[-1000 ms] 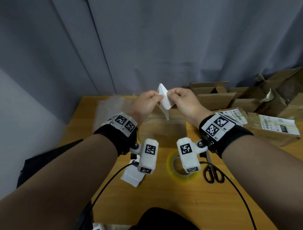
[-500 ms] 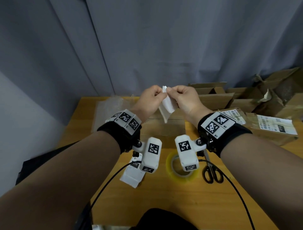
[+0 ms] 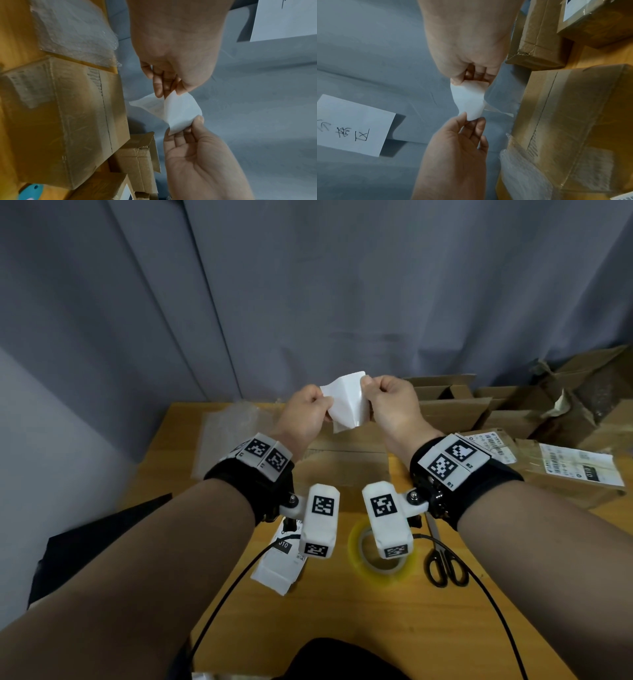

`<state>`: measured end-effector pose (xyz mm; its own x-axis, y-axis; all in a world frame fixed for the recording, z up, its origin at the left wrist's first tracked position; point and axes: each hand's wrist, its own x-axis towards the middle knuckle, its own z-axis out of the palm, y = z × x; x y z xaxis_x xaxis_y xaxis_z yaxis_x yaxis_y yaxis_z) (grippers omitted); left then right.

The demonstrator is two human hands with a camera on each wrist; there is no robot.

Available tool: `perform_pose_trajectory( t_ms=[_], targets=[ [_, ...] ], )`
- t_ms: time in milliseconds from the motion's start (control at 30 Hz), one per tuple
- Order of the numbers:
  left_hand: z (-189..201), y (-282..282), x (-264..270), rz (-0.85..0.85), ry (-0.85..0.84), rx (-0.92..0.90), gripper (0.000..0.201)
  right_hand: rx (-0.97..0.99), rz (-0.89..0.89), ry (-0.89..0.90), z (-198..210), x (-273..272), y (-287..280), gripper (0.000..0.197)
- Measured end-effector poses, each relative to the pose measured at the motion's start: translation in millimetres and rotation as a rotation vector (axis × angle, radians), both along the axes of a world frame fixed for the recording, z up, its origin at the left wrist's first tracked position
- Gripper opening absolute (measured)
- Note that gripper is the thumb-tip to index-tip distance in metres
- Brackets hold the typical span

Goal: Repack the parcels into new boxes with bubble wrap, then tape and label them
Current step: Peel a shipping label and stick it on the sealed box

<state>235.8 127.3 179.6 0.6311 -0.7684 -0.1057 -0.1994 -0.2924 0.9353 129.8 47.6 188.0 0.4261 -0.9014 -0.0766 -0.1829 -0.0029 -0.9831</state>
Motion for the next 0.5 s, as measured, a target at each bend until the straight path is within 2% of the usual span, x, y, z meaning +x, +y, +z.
perform_pose_trajectory(
  t_ms=[200,367,433,500],
  targets=[
    [-7.2,0.7,4.6,0.094,-0.041,0.022,0.017,0.038,-0.051,-0.004,-2.5,-4.1,-0.9,0.025],
    [-9.5,4.0,0.0,0.179,-0.01,-0.097,0.012,0.028,-0.02,-0.003,0.5,-4.4,0.8,0.029],
    [-10.0,3.1,-1.9,0.206,0.069,-0.154,0.016,0.014,0.003,-0.001,3.5,-2.1,1.5,0.028],
    [-7.6,2.5,-3.1,0.164,0.073,-0.151,0.029,0.02,0.004,-0.021,6.7,0.8,1.4,0.025]
  ],
)
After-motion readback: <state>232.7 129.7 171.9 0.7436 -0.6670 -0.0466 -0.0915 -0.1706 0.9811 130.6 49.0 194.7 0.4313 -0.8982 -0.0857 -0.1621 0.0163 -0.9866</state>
